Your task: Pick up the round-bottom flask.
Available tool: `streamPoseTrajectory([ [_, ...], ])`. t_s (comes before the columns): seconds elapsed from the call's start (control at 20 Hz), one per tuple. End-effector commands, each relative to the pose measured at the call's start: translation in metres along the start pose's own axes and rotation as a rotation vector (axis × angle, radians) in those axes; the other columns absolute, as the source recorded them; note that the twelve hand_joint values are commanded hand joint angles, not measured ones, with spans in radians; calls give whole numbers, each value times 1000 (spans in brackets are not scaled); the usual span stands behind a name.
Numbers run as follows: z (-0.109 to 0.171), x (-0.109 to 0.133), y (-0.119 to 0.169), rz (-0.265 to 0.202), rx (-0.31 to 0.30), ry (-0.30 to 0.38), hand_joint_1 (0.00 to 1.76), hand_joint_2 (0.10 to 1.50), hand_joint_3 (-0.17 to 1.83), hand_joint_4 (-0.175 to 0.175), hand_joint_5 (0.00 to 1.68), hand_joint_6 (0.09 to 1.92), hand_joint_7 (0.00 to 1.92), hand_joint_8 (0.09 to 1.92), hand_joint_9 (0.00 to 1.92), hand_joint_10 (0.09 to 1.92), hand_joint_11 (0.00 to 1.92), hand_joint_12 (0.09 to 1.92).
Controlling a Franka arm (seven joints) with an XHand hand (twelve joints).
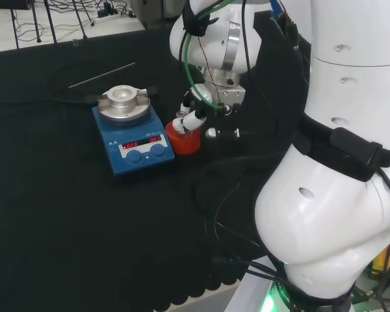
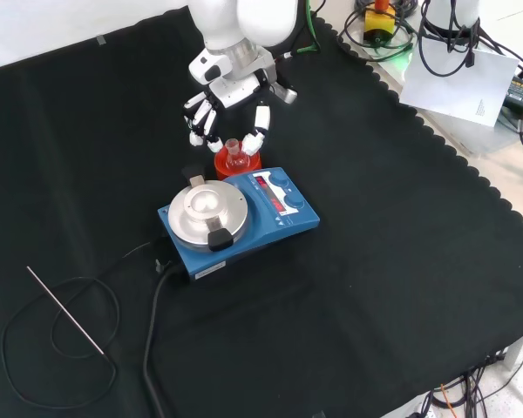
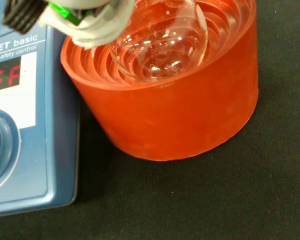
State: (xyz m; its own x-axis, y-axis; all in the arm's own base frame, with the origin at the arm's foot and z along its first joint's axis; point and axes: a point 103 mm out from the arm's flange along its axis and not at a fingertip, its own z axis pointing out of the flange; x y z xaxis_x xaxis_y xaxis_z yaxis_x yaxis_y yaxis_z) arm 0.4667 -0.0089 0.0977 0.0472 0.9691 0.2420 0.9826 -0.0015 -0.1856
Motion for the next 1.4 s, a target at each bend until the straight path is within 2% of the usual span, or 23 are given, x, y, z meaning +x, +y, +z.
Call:
streamPoseTrajectory([
  [0.05,0,1,1,-7,-5,-11,880,647,566,-60,821,820,354,669,557,666,17,1410],
  [0.45,-2,1,2,-1,-11,-8,884,670,575,-58,850,844,369,672,580,666,46,1407],
  [0.7,-6,2,4,-10,-13,-40,876,688,579,-58,863,852,376,672,591,663,64,1401],
  [0.9,-6,1,4,5,-25,-42,881,710,573,-42,916,852,394,670,613,650,90,1386],
  [0.95,-6,1,4,7,-28,-45,937,782,495,38,962,891,399,671,620,645,98,1386],
  [1.0,-5,3,4,11,-32,-45,981,851,407,100,996,920,406,670,630,639,110,1380],
  [1.05,-5,2,4,14,-39,-46,1010,894,347,138,1021,930,413,668,640,633,121,1375],
  [1.15,-6,4,4,15,-50,-60,1042,879,385,167,1059,932,446,648,678,603,145,1364],
  [1.25,-9,4,4,18,-60,-65,1057,809,524,174,1077,960,475,630,715,576,175,1352],
  [1.4,-14,5,4,15,-57,-69,1063,759,626,175,1082,991,490,623,738,563,192,1348],
])
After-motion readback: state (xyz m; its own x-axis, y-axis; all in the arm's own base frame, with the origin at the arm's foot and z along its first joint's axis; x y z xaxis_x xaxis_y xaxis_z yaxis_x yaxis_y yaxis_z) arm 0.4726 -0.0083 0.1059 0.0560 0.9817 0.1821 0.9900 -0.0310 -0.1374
